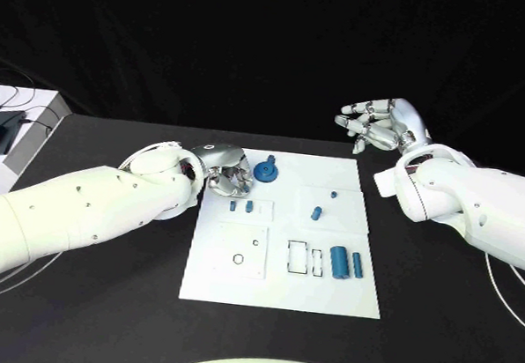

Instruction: Assemble the parts on the task board

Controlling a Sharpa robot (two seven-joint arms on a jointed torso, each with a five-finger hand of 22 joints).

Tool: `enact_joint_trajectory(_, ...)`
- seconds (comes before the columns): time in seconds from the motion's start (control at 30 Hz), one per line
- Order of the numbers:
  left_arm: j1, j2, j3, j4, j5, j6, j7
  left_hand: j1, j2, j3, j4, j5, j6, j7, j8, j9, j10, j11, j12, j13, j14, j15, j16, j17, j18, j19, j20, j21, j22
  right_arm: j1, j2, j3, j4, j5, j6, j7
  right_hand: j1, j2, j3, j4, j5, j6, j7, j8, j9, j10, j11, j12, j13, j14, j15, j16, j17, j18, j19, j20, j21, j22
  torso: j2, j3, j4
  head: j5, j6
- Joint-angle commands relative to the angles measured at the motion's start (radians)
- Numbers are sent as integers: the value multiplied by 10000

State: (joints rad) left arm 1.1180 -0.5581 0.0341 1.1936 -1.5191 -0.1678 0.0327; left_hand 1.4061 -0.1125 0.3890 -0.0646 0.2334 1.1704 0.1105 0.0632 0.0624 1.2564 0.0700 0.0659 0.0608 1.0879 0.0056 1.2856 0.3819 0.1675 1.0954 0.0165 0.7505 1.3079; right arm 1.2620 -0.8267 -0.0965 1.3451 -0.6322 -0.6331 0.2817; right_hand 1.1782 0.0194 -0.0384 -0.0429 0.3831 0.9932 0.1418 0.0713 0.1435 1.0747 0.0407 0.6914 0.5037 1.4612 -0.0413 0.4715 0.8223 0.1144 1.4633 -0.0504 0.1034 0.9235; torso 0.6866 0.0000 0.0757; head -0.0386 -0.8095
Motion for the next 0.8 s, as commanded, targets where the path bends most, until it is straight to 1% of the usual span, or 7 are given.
enact_joint_trajectory(0.03,-11,44,-9,-14,-131,22,-47,45,-59,4,17,-41,-20,64,-13,12,-31,11,-58,13,-13,25,-32,17,182,-11,51,24,87,4,-3,7,17,-23,-32,103,6,43,-45,-22,45,-3,74,15,-9,-21,-28,58,-8,142,9,-27,8,-30,52,-25,65,-9,6,4,11,-3,-6)
enact_joint_trajectory(0.37,-10,92,-6,-15,-227,115,-183,54,-52,-1,5,-43,-13,66,-14,11,-21,9,-58,13,-4,21,-33,17,184,-2,46,28,88,4,-5,7,25,-23,-47,109,4,46,-50,-21,50,0,72,15,-10,-14,-31,57,-10,158,5,-31,11,-29,52,-27,76,-22,-1,8,1,-3,-18)
enact_joint_trajectory(0.43,-10,92,-6,-29,-243,169,-222,51,-47,-1,1,-45,-22,66,-15,10,-37,14,-60,12,-7,23,-36,18,183,-2,44,26,88,4,-9,7,25,-23,-48,108,4,46,-50,-21,50,0,72,15,-10,-14,-31,57,-10,158,5,-31,11,-29,52,-27,76,-22,-6,3,1,-5,-36)
enact_joint_trajectory(0.53,-10,93,-6,-50,-264,220,-270,50,-43,2,1,-43,-27,69,-15,10,-41,15,-58,13,-16,26,-39,18,181,-7,44,24,89,4,-13,7,28,-23,-49,106,4,46,-50,-21,50,0,72,15,-10,-14,-31,57,-10,158,5,-31,11,-29,52,-27,76,-22,-5,5,5,-2,-49)
enact_joint_trajectory(0.8,-10,90,-5,-73,-315,216,-340,58,-35,11,-6,-42,-31,72,-15,10,-34,14,-56,14,-19,25,-35,19,180,-10,43,24,91,4,-16,7,26,-24,-43,99,4,46,-50,-21,50,0,72,15,-10,-14,-31,57,-10,158,5,-31,11,-29,52,-27,76,-22,-8,-6,9,-1,-38)
